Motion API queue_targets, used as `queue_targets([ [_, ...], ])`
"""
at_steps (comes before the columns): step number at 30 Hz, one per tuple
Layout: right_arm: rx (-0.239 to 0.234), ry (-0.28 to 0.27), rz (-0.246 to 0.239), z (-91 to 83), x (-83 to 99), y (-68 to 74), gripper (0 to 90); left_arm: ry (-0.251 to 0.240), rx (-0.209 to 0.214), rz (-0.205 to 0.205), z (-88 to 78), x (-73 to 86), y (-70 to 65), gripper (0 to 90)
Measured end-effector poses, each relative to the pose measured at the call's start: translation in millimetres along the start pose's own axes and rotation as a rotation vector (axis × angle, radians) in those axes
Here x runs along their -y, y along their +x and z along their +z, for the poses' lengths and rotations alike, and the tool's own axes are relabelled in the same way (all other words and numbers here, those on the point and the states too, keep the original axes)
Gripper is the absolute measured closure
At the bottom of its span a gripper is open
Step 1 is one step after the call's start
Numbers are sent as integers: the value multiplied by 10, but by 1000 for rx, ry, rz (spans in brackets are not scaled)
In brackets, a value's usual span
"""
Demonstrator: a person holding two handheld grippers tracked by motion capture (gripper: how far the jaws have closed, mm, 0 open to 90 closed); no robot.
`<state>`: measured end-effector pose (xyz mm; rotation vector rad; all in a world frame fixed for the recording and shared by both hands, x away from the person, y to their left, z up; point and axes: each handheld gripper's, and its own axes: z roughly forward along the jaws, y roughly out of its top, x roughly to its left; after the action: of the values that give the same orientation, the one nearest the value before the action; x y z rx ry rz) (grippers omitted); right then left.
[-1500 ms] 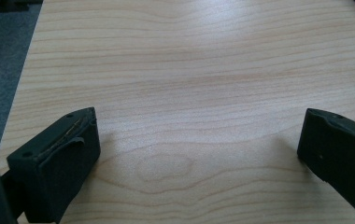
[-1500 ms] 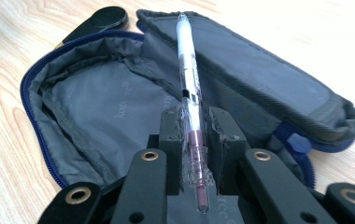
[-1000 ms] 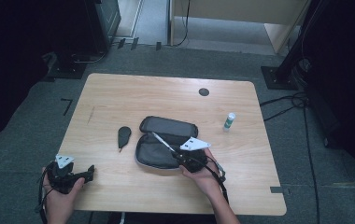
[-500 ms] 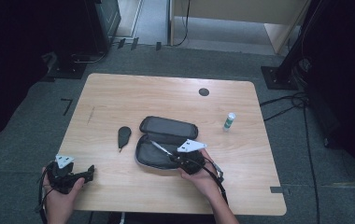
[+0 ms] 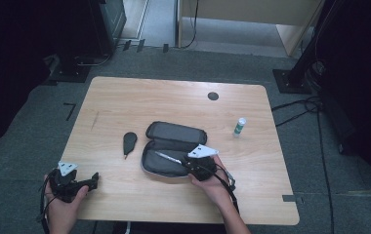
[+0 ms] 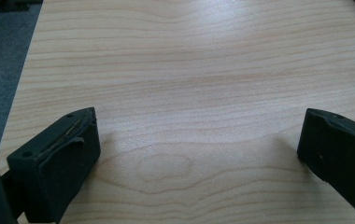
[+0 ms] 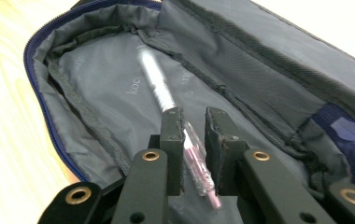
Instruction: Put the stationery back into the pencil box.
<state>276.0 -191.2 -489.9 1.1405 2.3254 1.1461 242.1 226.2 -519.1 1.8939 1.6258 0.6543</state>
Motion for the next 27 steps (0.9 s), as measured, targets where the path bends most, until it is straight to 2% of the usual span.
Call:
queue_targets([
  [8,12,-18,19,-52,-12,-35,735,0,0,0,0,0,0,0],
  [27,71,-91,115,-250,-61,-274,494,0,0,0,0,0,0,0],
])
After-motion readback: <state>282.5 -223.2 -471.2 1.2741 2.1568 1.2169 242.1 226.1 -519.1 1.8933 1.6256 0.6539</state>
